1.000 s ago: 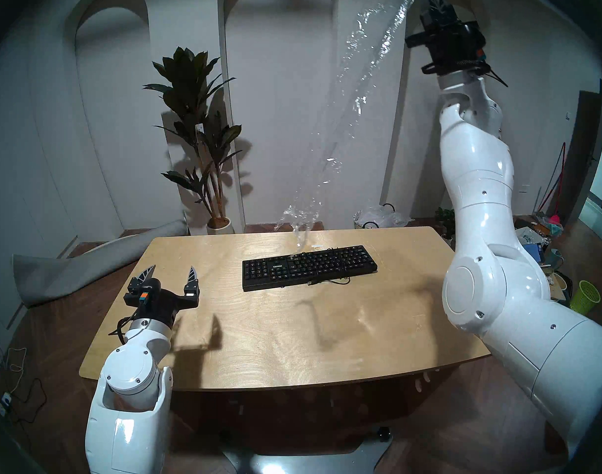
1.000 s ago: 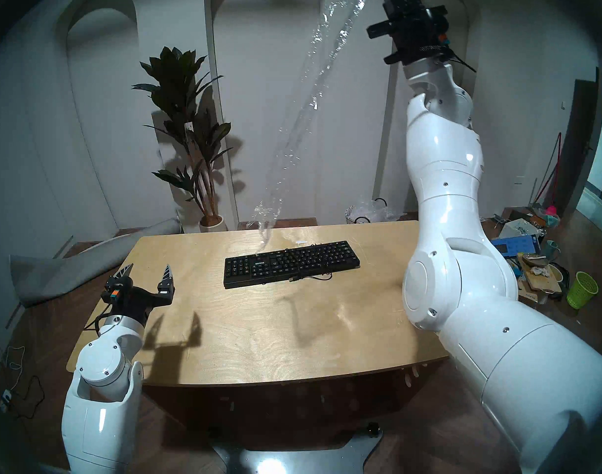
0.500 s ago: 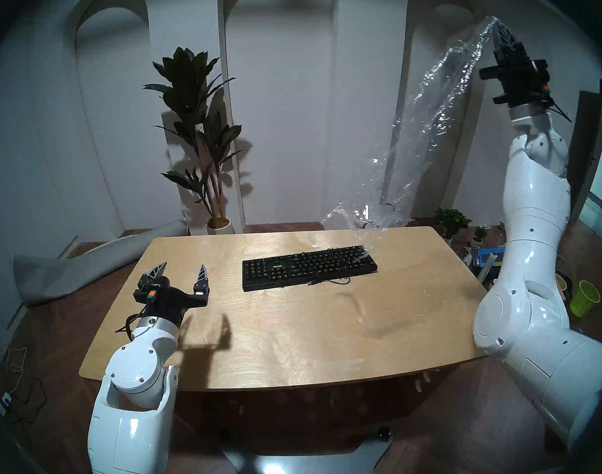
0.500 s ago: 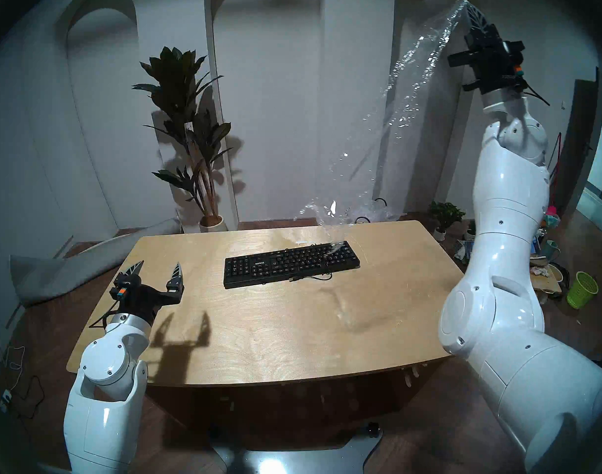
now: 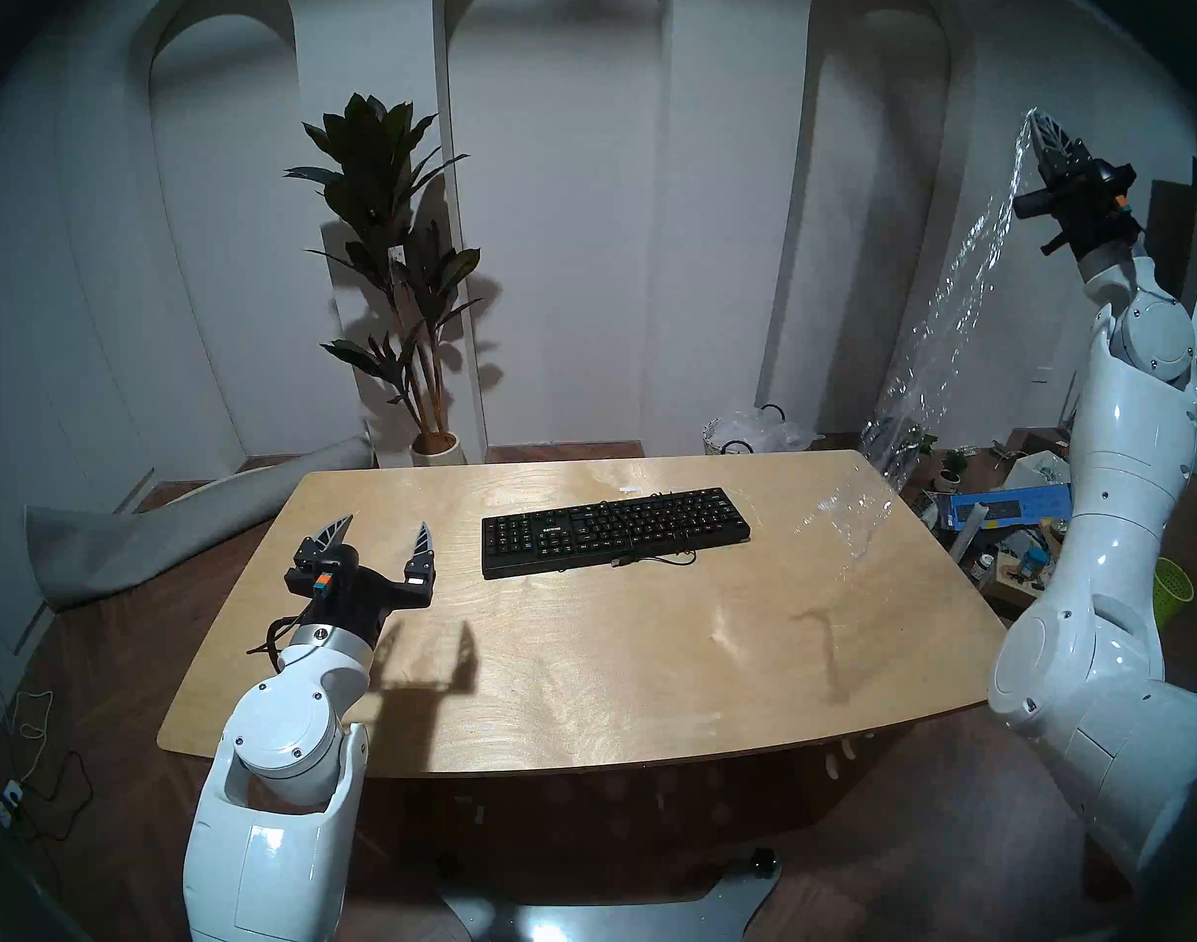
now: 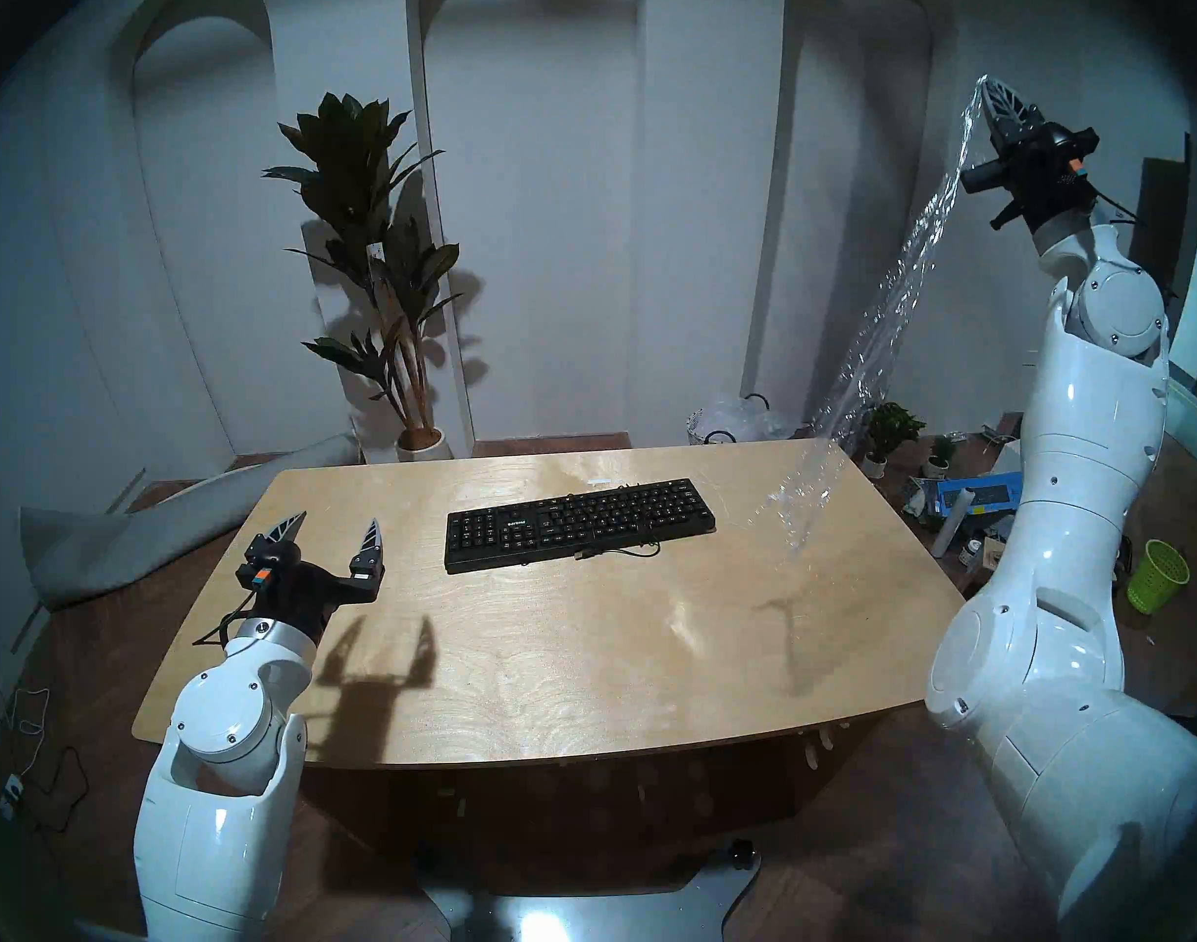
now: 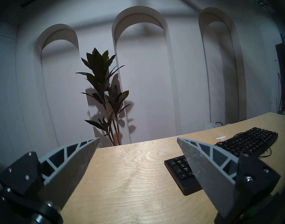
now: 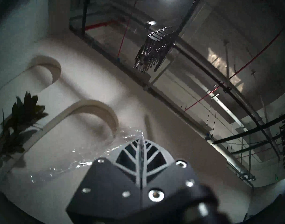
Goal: Unwrap the new keyboard and set the wrapping aside
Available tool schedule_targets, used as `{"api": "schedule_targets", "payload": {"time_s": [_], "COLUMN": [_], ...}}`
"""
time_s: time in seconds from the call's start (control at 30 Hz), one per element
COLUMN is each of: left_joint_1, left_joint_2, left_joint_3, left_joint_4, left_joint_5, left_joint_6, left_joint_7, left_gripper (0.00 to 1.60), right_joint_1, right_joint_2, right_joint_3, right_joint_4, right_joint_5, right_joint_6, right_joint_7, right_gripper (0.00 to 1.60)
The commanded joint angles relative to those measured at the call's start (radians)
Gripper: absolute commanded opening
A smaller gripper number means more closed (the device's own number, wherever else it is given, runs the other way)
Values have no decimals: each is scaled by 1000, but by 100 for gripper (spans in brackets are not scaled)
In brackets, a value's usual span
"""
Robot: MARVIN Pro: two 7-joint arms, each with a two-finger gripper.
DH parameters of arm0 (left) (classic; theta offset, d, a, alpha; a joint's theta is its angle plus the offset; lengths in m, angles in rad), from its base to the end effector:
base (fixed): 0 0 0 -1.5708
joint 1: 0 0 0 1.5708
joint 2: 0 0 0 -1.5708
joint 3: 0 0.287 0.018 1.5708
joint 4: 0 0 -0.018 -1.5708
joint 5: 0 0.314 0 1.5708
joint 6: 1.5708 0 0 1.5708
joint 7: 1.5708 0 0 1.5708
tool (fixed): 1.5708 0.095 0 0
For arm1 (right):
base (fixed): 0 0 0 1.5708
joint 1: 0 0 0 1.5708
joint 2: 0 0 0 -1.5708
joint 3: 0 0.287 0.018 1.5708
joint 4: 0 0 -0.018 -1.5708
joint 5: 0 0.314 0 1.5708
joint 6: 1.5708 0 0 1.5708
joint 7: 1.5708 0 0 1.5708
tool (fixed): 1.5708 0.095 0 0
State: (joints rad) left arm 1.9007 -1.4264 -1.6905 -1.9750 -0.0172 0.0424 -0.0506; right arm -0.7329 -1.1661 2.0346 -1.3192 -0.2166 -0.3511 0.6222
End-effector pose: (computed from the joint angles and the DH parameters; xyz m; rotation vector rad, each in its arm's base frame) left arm 0.3337 0.0638 -0.2608 -2.0928 0.1582 -2.1716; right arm 0.4809 -0.2642 0.0740 1.0043 0.5716 2.3662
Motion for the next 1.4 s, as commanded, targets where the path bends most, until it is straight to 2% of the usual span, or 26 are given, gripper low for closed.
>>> {"api": "schedule_targets", "payload": {"time_s": [0.0,0.23,0.37,0.47,0.57,0.77,0.8,0.9,1.0,1.03,1.07,1.17,1.2,1.37], "left_joint_1": [-17,-3,4,11,19,20,20,17,16,16,15,9,6,-7], "left_joint_2": [-1,-4,-5,-12,-13,-10,-10,-7,-7,-8,-8,-6,-5,-3], "left_joint_3": [-2,-23,-32,-36,-38,-42,-42,-42,-40,-39,-37,-28,-23,-7], "left_joint_4": [-17,-24,-23,-25,-26,-19,-17,-13,-10,-9,-7,3,5,8], "left_joint_5": [5,5,2,-2,-3,-6,-7,-9,-10,-11,-11,-9,-9,-7], "left_joint_6": [-6,-5,-9,-12,-15,-15,-15,-14,-13,-12,-12,-10,-9,-8], "left_joint_7": [8,20,25,31,31,35,35,34,34,34,34,31,30,25], "left_gripper": [160,160,160,160,160,160,160,160,160,160,160,160,160,160], "right_joint_1": [-10,46,81,39,-5,-134,-124,-182,-209,-250,-231,-295,-292,-362], "right_joint_2": [-2,-15,-7,-3,-8,-6,-5,15,34,41,38,27,16,-24], "right_joint_3": [-38,-99,-143,-167,-158,-124,-109,-70,-31,-27,-7,24,39,60], "right_joint_4": [125,275,380,407,423,371,394,329,315,288,328,327,354,372], "right_joint_5": [-121,-223,-268,-302,-308,-284,-292,-269,-263,-256,-265,-256,-257,-250], "right_joint_6": [5,-26,-85,-123,-148,-170,-184,-190,-193,-188,-198,-199,-193,-199], "right_joint_7": [-72,-170,-200,-228,-234,-194,-185,-184,-157,-141,-127,-87,-71,3], "right_gripper": [0,0,0,0,0,0,0,0,0,0,0,0,0,0]}}
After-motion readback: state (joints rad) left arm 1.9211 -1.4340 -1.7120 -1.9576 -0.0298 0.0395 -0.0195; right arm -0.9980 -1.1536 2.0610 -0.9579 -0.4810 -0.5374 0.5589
